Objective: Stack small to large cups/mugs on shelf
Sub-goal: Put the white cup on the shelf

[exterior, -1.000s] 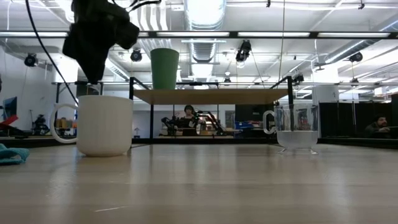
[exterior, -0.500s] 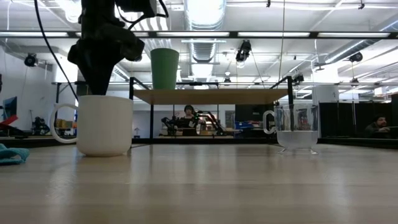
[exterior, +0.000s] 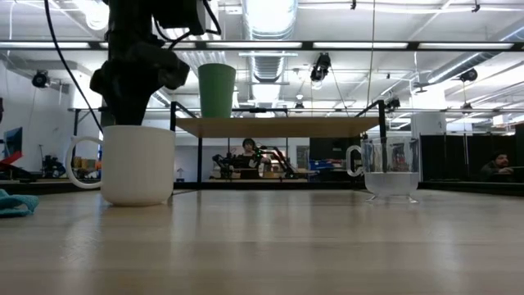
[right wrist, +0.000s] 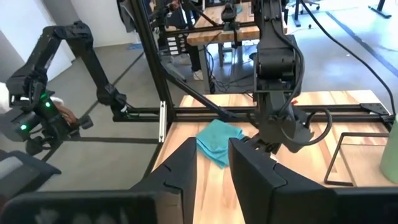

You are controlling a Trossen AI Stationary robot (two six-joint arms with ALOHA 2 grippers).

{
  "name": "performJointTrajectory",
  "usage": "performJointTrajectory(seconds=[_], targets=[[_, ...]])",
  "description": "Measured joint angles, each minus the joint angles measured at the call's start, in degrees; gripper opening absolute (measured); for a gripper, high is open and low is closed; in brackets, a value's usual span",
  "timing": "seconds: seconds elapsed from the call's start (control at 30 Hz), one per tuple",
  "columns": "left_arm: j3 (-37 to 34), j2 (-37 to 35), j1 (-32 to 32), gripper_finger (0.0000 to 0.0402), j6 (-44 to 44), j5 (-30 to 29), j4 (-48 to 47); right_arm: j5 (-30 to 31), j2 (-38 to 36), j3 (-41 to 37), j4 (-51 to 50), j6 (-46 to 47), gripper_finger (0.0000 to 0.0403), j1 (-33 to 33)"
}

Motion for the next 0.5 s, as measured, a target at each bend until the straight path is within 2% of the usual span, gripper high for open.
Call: performJointTrajectory(seconds=[0.23,0.3,0.4,0.5], targets=[[-3.09,-0.02,0.11,0.0092,-0.41,1.20,6.24,0.00,-0.15,0.00,0.01,-0.02,0.0084,0.00],[-3.21,-0.02,0.11,0.0073,-0.10,1.26,6.09,0.00,-0.15,0.00,0.02,-0.02,0.0082,0.00],[-3.21,-0.02,0.13,0.0022,2.03,1.25,5.79,0.00,-0.15,0.00,0.02,-0.07,0.0082,0.00],[-2.60,-0.02,0.13,0.0007,2.47,1.41,5.22,0.00,-0.15,0.00,0.02,-0.04,0.0084,0.00]])
